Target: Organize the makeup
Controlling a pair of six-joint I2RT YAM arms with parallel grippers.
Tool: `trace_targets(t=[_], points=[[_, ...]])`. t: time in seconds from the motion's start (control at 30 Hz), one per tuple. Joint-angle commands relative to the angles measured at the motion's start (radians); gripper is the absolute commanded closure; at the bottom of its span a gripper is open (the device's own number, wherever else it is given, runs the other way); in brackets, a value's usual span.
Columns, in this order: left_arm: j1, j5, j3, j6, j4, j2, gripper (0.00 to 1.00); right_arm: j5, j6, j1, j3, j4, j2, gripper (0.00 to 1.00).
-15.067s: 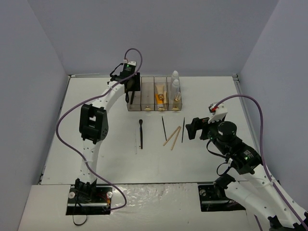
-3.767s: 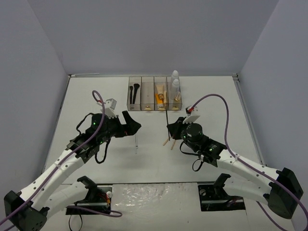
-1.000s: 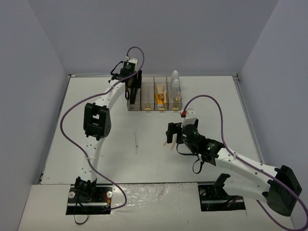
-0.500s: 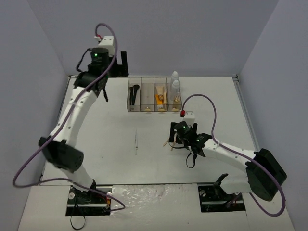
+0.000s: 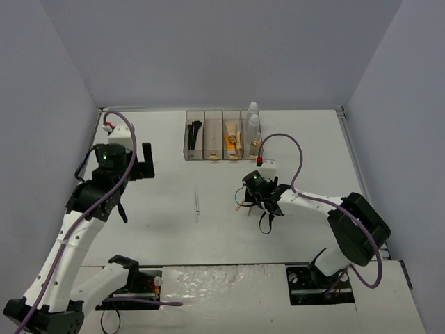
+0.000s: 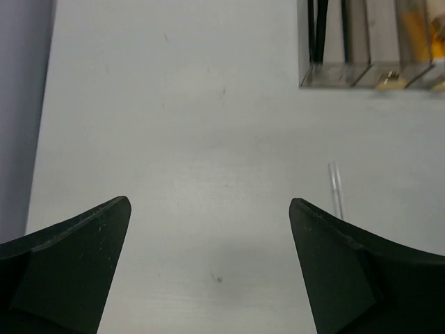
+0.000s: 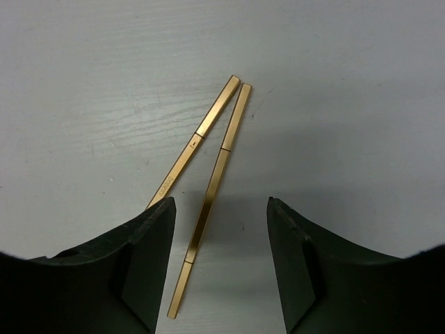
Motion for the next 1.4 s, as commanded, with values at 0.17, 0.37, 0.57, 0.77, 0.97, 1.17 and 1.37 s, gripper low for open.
trace_targets(t=[0.17,0.37,0.57,0.77,0.97,1.17,1.37], points=[[0.003,0.065,-0.225,-0.021,-0.021,-0.271,0.03,0.038,0.083,-0.01,0.027,0.046,0.091,0.61],[0.003,0.097,-0.259,-0.016,-0.022,-0.311,0.03,0.036,0.121,-0.019,0.0,0.026,0.116,0.74],[0.003,0.126,-0.268,-0.014,-0.021,-0.318,0.03,0.052,0.12,-0.02,-0.02,-0.035,0.054,0.97],[0.003,0.134,-0.271,-0.015,-0.025,-0.316,0.03,0.052,0.031,-0.006,0.045,-0.1,-0.102,1.0],[0.003,0.146,-0.274,-0.016,-0.025,-0.304,0.03,-0.014,-0.121,0.011,0.247,-0.119,-0.152,1.0],[0.003,0.132,-0.276,-0.018,-0.033,-0.286,0.03,-0.094,-0.279,-0.002,0.572,-0.113,0.011,1.0],[0.005,0.127,-0.273,-0.018,-0.037,-0.262,0.03,-0.149,-0.399,-0.045,0.818,-0.023,0.236,1.0]])
